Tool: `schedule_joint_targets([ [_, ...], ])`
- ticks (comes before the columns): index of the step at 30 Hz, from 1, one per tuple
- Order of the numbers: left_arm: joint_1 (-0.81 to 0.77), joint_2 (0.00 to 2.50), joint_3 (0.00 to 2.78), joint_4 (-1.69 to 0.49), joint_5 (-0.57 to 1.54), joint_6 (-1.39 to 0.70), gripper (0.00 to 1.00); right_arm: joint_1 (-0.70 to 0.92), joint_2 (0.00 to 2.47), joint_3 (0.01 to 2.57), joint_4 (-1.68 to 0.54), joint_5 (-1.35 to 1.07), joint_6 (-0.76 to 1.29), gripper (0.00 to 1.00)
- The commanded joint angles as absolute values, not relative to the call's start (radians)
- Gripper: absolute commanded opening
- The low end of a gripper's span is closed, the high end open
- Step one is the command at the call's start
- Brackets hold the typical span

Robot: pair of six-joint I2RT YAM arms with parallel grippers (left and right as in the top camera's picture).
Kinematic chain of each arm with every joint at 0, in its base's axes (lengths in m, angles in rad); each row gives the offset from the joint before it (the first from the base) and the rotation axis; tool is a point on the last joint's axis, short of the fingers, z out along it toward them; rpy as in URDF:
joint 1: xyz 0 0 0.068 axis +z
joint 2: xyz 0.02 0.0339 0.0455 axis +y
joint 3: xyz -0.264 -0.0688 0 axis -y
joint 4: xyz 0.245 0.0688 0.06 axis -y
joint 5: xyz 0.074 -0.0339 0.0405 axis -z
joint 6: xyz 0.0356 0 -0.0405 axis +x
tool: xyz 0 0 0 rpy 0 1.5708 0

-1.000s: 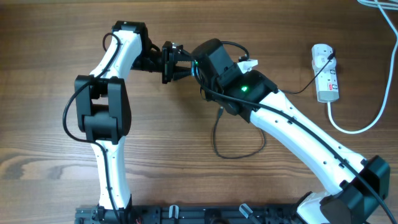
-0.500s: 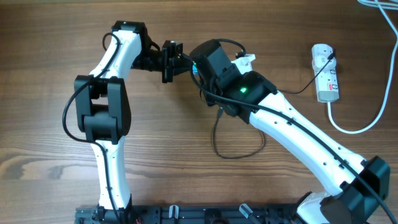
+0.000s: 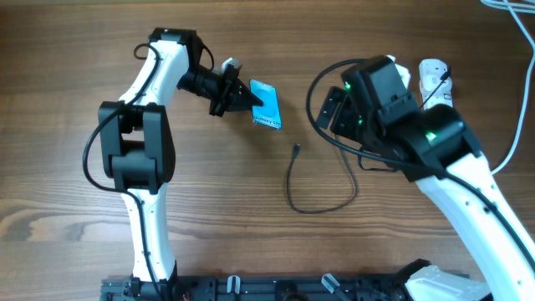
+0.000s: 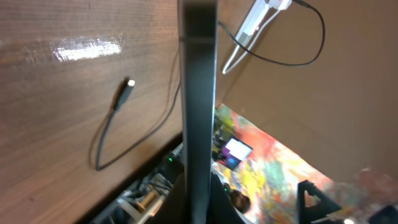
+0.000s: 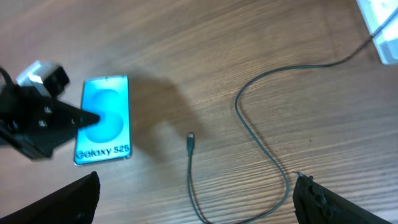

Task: Plug charger to phone and switch on socket
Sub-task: 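Withdraw the right gripper and move it over the black cable plug, then lower the right gripper and grasp the USB-C plug end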

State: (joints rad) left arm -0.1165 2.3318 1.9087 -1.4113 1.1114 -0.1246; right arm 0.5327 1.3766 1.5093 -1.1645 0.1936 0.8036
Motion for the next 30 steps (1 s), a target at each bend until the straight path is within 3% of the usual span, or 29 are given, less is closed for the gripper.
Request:
schedule_joint_targets([
  [1, -0.110, 2.128, 1.927, -1.378, 1.076, -0.109, 0.04, 0.528, 1.422, 1.489, -1.131, 0.068, 0.654, 1.00],
  [3, -0.110, 1.985, 1.927, -1.340, 0.839, -0.204, 0.04, 0.528, 1.469, 1.484, -1.126, 0.068, 0.659, 1.00],
  [7, -0.110, 1.779, 1.927, -1.313, 0.080, -0.548, 0.04, 0.528, 1.559, 1.484, -1.114, -0.003, 0.657, 1.00],
  [9, -0.108, 1.742, 1.927, -1.349, -0.096, -0.593, 0.04, 0.528, 1.607, 1.483, -1.115, -0.010, 0.659, 0.97],
  [12, -0.097, 1.745, 1.924, -1.385, -0.176, -0.593, 0.04, 0.528, 1.683, 1.483, -1.098, -0.055, 0.658, 0.90],
  [16, -0.074, 1.748, 1.885, -1.383, -0.194, -0.632, 0.04, 0.530, 1.781, 1.483, -1.095, -0.065, 0.730, 0.66],
  [22, -0.070, 1.749, 1.833, -1.381, -0.192, -0.663, 0.04, 0.573, 1.959, 1.483, -1.066, -0.106, 0.815, 0.65],
  [24, -0.070, 1.749, 1.814, -1.380, -0.192, -0.663, 0.04, 0.582, 1.995, 1.483, -1.046, -0.105, 0.823, 0.58],
  [26, -0.070, 1.749, 1.795, -1.378, -0.192, -0.663, 0.04, 0.583, 2.030, 1.483, -1.028, -0.101, 0.867, 0.43],
  [30, -0.070, 1.749, 1.778, -1.372, -0.192, -0.663, 0.04, 0.583, 2.069, 1.480, -1.028, -0.062, 0.947, 0.37],
])
